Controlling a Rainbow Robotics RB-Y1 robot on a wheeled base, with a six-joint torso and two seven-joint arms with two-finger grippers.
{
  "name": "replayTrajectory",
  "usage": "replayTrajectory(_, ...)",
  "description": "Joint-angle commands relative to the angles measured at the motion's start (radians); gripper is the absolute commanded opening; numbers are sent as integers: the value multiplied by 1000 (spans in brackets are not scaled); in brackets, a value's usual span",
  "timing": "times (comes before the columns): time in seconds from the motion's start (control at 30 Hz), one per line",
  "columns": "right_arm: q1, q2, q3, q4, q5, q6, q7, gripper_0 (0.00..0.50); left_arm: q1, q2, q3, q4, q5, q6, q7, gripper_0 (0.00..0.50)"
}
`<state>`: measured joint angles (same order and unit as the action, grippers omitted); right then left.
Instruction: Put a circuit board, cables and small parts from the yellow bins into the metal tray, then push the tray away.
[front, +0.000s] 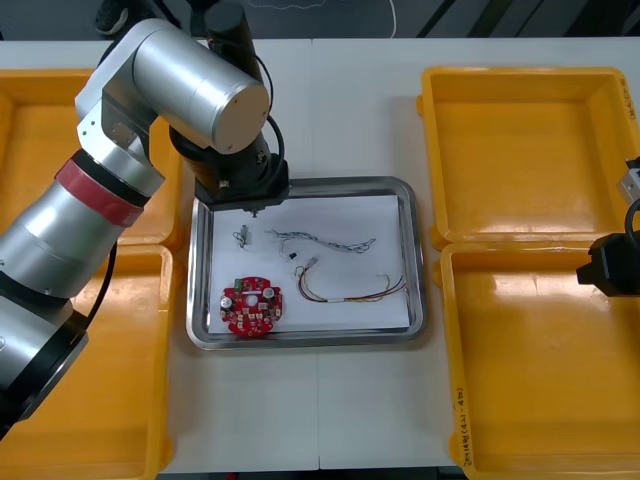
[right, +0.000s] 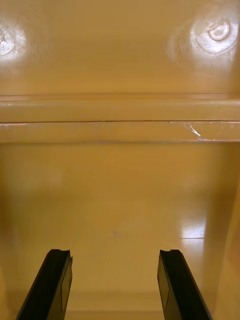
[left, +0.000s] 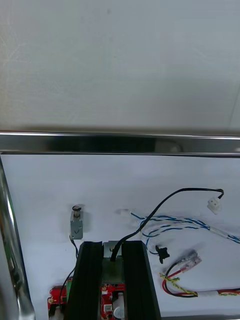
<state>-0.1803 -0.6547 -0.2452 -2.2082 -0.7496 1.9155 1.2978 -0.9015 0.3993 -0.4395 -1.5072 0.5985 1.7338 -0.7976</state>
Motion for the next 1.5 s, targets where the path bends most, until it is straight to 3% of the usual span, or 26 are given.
replayTrajectory(0.03, 10, 6, -28, -5, -7, 4, 15, 500, -25, -19, -30, 21, 7, -37, 54, 0)
replayTrajectory(0.7, 10, 6, -28, -5, -7, 4, 15, 500, 62, -19, -31, 21, -9, -80, 46, 0)
replayTrajectory(1.13, 10, 6, -28, -5, -7, 4, 15, 500, 75, -19, -53, 21, -16, -89, 43, 8)
replayTrajectory(1.2, 10, 6, -28, -5, -7, 4, 15, 500, 75, -19, -53, 21, -16, -91, 41, 93)
replayTrajectory(1.27, 10, 6, -28, -5, -7, 4, 15, 500, 73, -19, -53, 18, -16, -91, 40, 356)
replayTrajectory(1.33, 10, 6, -28, -5, -7, 4, 15, 500, 75, -19, -53, 12, -22, -91, 41, 500)
replayTrajectory(1.5, 10, 6, -28, -5, -7, 4, 15, 500, 73, -19, -51, -8, -37, -85, 48, 500)
